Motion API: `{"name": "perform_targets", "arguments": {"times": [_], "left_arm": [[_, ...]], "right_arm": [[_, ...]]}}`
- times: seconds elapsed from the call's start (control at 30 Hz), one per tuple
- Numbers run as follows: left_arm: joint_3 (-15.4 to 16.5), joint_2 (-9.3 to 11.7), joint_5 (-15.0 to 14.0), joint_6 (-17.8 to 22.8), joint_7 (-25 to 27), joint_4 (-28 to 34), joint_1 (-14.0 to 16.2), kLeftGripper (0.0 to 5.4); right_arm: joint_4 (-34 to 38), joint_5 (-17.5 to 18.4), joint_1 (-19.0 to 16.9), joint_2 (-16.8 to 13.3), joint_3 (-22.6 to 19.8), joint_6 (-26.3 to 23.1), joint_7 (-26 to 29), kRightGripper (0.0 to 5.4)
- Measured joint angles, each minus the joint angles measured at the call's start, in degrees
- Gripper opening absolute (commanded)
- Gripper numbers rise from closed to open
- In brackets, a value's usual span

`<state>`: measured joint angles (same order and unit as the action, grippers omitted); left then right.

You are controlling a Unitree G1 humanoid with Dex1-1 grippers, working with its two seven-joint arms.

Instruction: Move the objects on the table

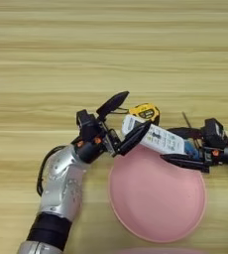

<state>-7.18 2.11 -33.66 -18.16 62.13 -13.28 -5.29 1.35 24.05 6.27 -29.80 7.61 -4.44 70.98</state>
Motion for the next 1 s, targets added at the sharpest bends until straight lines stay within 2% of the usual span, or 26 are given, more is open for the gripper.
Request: {"name": "perform_targets", "arguments": {"times": [0.3, 0.53, 0.67, 1.0], "left_arm": [[-2.02, 0.89, 2.08, 0.89, 2.11, 0.00, 0.39, 5.40], [-2.20, 0.89, 2.47, 0.94, 2.08, -0.05, 0.55, 5.40], [-2.28, 0.87, 3.99, 0.91, 2.03, -0.19, 0.56, 5.40], [-2.26, 0.77, 4.51, 0.83, 1.91, -0.64, 0.56, 5.40]], "right_arm": [[0.28, 1.26, 0.03, -0.15, -0.77, -0.68, 0.80, 2.92], [1.18, 3.27, 0.06, -0.24, -1.03, -2.82, 1.64, 2.92], [1.32, 3.32, 0.06, -0.42, -1.05, -3.61, 1.86, 2.92], [1.61, 3.68, 0.06, -0.47, -1.08, -4.07, 2.03, 2.92]]}}
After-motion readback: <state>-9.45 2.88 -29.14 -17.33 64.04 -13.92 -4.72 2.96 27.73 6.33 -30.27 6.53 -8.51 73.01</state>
